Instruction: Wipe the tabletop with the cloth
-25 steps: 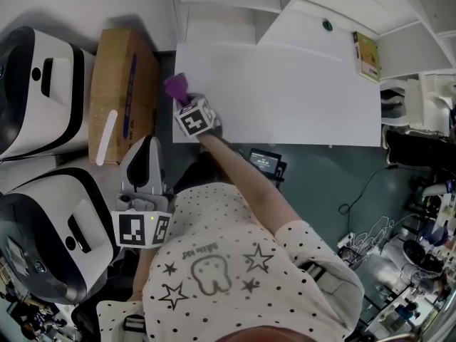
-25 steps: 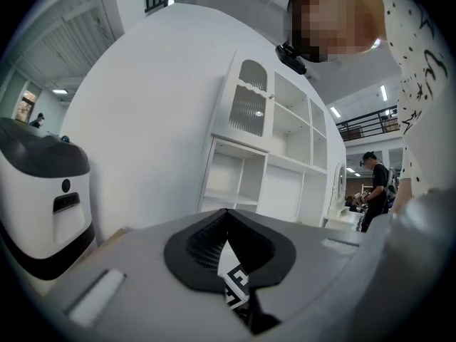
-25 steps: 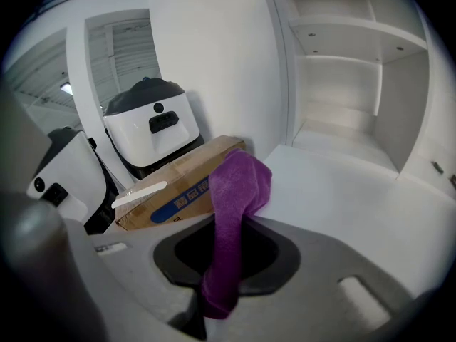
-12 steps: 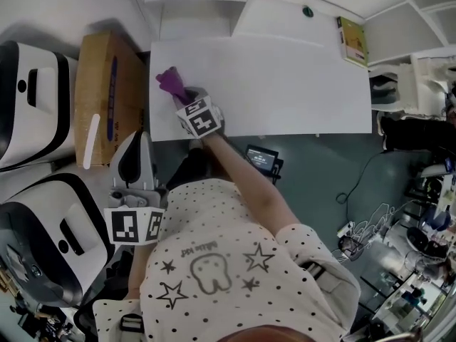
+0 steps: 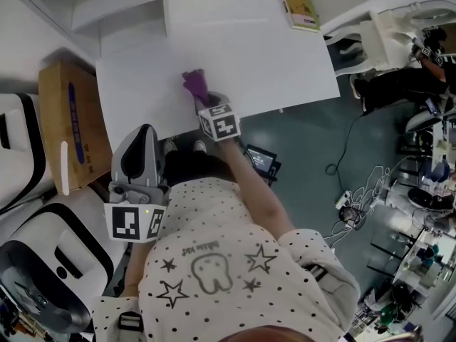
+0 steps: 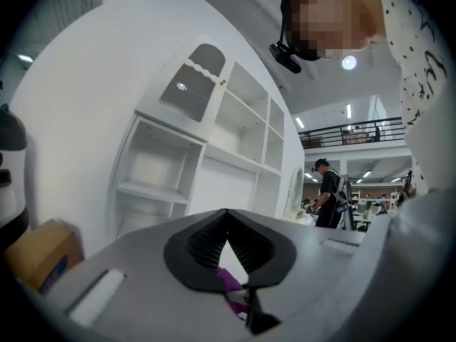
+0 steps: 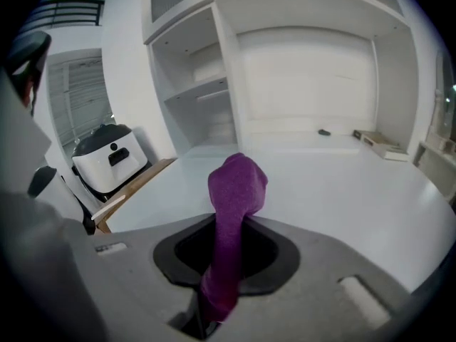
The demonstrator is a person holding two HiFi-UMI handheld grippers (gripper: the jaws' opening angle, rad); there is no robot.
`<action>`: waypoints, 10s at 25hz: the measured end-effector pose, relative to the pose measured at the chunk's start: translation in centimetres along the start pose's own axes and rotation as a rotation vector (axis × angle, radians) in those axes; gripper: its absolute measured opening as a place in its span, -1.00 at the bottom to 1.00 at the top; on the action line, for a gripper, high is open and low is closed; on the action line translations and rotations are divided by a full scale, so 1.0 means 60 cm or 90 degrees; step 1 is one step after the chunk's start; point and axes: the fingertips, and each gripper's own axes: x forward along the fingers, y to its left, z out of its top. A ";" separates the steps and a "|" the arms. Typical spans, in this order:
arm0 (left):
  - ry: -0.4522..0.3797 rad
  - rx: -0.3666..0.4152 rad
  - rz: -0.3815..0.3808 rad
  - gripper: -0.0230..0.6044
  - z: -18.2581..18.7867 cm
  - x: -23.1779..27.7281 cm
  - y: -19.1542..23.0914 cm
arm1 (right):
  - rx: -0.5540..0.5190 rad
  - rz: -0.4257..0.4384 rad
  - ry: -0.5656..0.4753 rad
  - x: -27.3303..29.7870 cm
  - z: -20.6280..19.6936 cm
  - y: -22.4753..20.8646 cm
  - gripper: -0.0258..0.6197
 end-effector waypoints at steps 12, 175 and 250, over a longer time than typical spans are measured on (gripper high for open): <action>0.003 0.001 -0.009 -0.94 -0.030 0.008 -0.065 | 0.093 -0.085 0.086 -0.051 -0.109 -0.159 -0.72; -0.036 -0.027 0.197 -0.94 0.041 -0.296 0.263 | -0.077 -0.008 0.062 0.116 -0.079 0.331 -0.73; -0.007 -0.007 0.047 -0.94 0.018 -0.179 0.166 | -0.135 0.154 -0.099 0.017 0.007 0.323 -0.73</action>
